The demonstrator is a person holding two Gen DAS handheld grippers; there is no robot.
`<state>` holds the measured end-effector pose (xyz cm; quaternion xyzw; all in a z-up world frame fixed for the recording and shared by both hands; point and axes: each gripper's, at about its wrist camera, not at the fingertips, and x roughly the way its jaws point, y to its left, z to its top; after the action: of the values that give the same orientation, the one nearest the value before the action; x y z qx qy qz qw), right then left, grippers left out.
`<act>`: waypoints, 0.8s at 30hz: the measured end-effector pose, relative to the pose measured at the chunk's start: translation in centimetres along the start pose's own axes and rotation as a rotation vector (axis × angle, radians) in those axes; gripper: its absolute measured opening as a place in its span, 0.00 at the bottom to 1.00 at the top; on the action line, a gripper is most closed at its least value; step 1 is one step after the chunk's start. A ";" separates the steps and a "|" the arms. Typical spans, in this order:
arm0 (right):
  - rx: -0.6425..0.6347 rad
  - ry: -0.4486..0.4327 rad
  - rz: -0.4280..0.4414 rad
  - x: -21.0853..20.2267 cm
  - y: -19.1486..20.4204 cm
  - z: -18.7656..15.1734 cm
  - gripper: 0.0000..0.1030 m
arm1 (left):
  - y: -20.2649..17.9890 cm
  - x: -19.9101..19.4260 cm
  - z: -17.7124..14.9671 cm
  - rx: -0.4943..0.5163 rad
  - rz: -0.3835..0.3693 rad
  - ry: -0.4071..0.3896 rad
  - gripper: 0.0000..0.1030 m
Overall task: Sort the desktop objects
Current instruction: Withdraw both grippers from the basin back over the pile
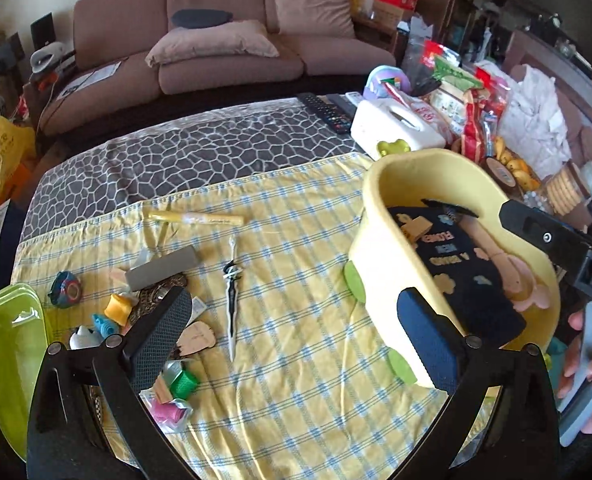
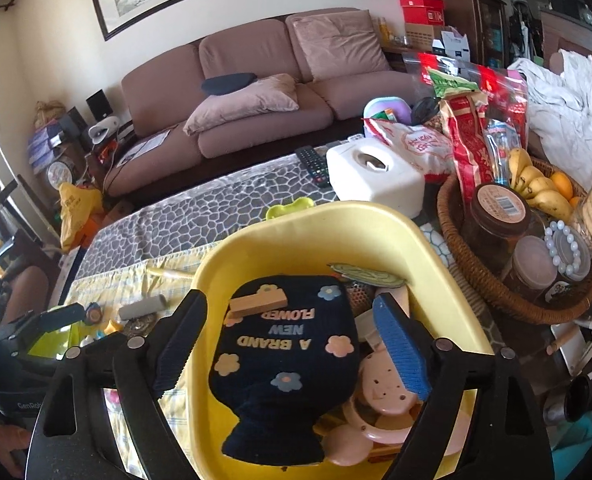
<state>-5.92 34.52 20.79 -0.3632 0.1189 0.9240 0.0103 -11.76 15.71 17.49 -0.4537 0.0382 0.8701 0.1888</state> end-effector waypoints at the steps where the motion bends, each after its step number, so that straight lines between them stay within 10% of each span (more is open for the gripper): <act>1: -0.007 0.003 0.008 0.2 0.6 0.0 0.90 | 0.5 -0.2 -0.5 -0.004 0.007 -0.003 1.00; 24: -0.206 0.103 0.103 5.7 13.8 -3.3 0.99 | 14.6 -0.8 -9.3 -0.216 0.146 -0.001 1.00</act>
<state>-9.39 19.96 17.55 -0.4029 0.0421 0.9107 -0.0807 -9.46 -0.28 11.14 -0.4671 -0.0228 0.8807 0.0751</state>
